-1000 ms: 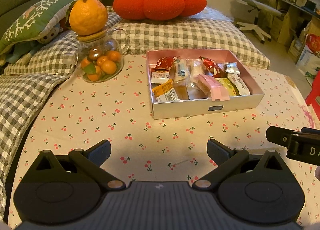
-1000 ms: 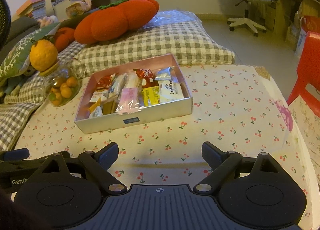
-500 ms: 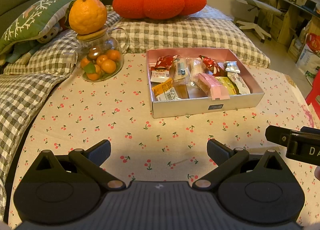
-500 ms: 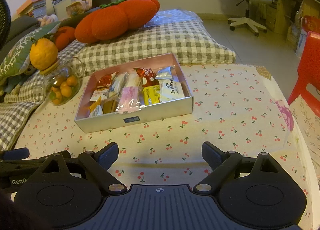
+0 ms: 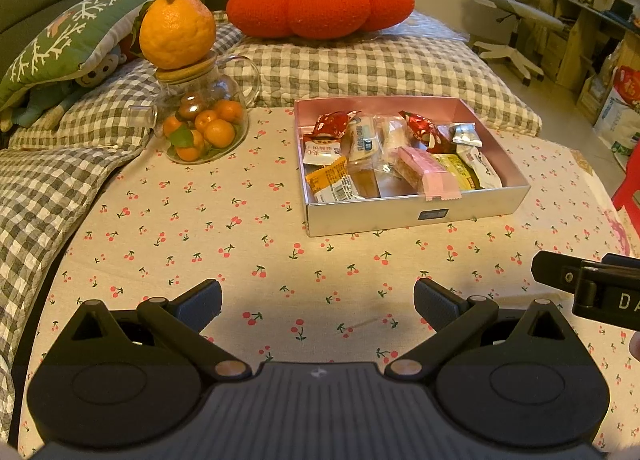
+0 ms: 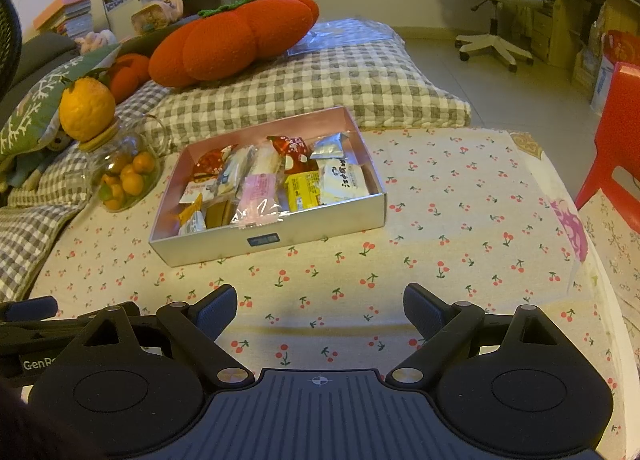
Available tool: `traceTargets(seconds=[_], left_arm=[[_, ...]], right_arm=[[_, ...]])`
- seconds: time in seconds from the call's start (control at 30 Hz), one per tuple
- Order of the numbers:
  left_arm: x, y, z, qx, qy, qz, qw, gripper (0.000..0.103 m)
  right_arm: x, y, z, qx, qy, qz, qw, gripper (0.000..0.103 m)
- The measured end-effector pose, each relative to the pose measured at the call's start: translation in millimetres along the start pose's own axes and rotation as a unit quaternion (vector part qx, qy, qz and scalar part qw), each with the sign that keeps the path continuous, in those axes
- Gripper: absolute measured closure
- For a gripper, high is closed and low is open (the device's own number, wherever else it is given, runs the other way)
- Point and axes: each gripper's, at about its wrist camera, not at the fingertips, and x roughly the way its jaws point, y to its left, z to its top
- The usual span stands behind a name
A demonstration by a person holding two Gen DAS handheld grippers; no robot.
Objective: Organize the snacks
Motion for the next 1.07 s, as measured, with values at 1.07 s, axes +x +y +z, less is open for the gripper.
traceTargets(seconds=[1.07], left_arm=[[0.5, -2.0, -1.7, 0.004, 0.002, -0.004, 1.0000, 0.001]], right_arm=[[2.1, 0.4, -2.0, -0.002, 0.003, 0.001, 1.000, 0.011]])
